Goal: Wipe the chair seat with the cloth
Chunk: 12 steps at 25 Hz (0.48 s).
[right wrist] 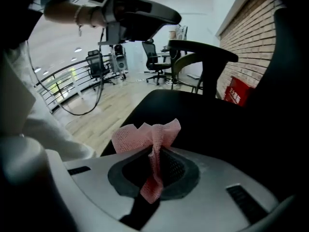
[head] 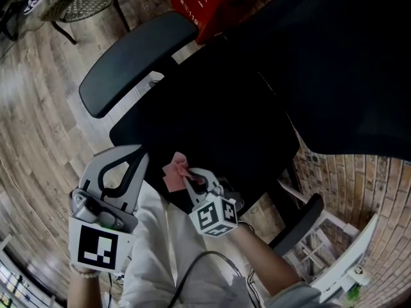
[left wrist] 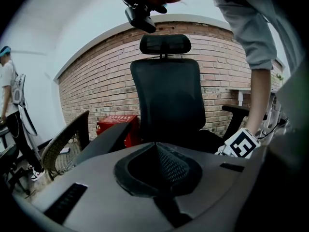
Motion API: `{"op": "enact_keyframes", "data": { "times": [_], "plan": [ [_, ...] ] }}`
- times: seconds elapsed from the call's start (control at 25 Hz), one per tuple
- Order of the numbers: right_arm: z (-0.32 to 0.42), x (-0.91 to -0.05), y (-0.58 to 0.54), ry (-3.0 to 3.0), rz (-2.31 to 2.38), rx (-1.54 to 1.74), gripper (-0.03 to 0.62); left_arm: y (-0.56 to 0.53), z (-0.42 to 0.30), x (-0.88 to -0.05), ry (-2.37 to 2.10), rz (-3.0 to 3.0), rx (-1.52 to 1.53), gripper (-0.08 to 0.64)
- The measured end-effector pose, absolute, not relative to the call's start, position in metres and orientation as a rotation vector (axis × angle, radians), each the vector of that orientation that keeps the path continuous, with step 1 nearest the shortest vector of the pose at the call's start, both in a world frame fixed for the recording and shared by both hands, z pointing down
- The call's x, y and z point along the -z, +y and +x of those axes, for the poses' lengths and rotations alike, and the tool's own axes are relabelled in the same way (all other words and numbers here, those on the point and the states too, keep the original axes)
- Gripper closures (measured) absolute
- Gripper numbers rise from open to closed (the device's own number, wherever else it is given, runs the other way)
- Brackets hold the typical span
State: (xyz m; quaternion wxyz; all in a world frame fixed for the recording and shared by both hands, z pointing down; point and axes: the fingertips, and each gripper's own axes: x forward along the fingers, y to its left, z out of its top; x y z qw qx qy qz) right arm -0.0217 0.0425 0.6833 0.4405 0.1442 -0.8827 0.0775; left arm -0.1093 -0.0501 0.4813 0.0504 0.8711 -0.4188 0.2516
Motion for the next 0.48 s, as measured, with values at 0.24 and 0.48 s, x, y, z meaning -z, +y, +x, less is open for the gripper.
{"op": "enact_keyframes", "data": {
  "times": [0.24, 0.48],
  "plan": [
    [-0.027, -0.682, 0.101, -2.193, 0.191, -0.210, 0.537, -0.047, -0.113, -0.481, -1.291, 2.645, -0.770, 0.541],
    [-0.008, -0.684, 0.113, -2.152, 0.181, -0.233, 0.537, -0.044, -0.113, -0.480, -1.286, 2.644, -0.769, 0.541]
  ]
}}
